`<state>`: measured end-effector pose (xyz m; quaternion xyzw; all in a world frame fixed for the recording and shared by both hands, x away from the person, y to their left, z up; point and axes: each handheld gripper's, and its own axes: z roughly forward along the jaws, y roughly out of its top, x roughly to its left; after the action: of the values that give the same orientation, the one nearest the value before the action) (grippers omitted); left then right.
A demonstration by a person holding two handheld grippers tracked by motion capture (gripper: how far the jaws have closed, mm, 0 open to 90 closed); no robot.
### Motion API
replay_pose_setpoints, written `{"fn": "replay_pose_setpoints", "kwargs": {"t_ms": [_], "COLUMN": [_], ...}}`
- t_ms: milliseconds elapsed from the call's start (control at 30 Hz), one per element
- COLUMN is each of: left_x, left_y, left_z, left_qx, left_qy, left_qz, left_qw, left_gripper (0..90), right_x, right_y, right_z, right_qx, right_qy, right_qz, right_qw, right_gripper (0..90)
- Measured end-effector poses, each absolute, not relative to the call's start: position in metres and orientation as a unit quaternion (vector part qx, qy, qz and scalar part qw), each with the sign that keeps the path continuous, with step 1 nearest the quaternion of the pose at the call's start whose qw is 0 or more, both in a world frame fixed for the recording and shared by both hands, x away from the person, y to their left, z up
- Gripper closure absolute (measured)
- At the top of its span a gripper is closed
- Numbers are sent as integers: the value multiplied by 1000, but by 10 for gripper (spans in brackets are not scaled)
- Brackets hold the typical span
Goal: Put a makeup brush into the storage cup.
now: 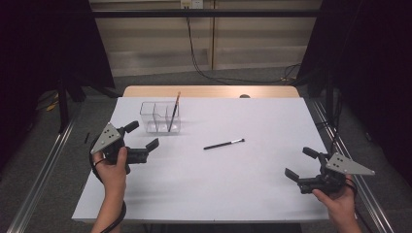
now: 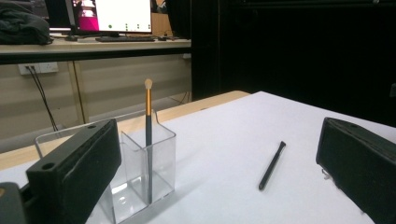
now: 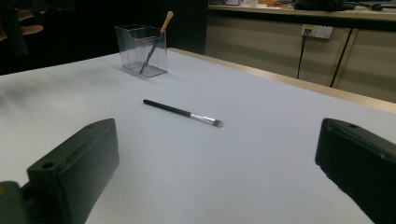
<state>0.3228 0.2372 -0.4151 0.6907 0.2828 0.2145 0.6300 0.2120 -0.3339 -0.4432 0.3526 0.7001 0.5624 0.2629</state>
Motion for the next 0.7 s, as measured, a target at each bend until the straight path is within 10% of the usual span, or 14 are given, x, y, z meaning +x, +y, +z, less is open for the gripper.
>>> {"fn": "replay_pose_setpoints", "kwargs": {"t_ms": [700], "left_x": [298], "left_y": [267], "left_z": [-427], "left_qx": [706], "left_qy": [278], "left_qz": [206], "left_qw": [618], "left_gripper": [0], "right_x": [213], "right_y": [-334], "right_z": [-444], "right_qx": [354], "right_qy": [699], "right_qz": [564], "right_qw": [262], "right_gripper": [0]}}
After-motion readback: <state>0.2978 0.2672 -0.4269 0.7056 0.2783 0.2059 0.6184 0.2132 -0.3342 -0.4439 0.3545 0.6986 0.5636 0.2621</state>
